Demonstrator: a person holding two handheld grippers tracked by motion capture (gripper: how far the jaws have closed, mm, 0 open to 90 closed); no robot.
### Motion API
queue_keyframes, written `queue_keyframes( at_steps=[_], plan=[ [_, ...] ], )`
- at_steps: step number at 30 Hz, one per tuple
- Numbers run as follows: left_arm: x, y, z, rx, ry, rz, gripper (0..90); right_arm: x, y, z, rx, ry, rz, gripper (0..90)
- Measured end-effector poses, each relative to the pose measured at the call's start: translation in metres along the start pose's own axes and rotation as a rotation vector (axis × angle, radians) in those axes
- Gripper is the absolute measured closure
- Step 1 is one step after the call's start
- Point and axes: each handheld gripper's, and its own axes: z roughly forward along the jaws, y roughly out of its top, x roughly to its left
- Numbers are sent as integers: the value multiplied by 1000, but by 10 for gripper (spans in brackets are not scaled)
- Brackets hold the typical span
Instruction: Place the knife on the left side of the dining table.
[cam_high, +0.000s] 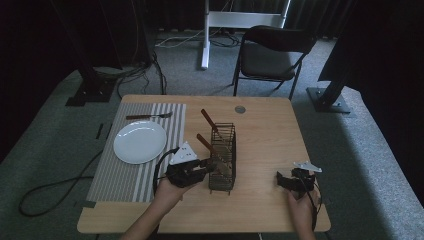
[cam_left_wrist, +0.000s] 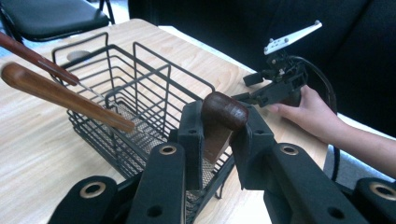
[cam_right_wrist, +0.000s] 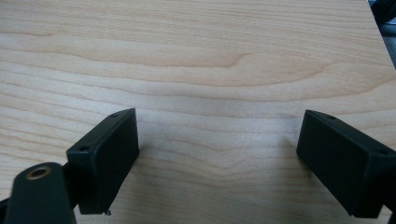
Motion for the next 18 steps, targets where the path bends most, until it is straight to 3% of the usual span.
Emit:
queue_keyframes(
  at_steps=[13, 18],
  plan=[
    [2, 18, -28, -52, 2, 7, 752, 0, 0, 0, 0, 0, 0, 121],
    [-1, 29, -44, -77, 12, 29, 752, 0, 0, 0, 0, 0, 0, 121]
  ],
)
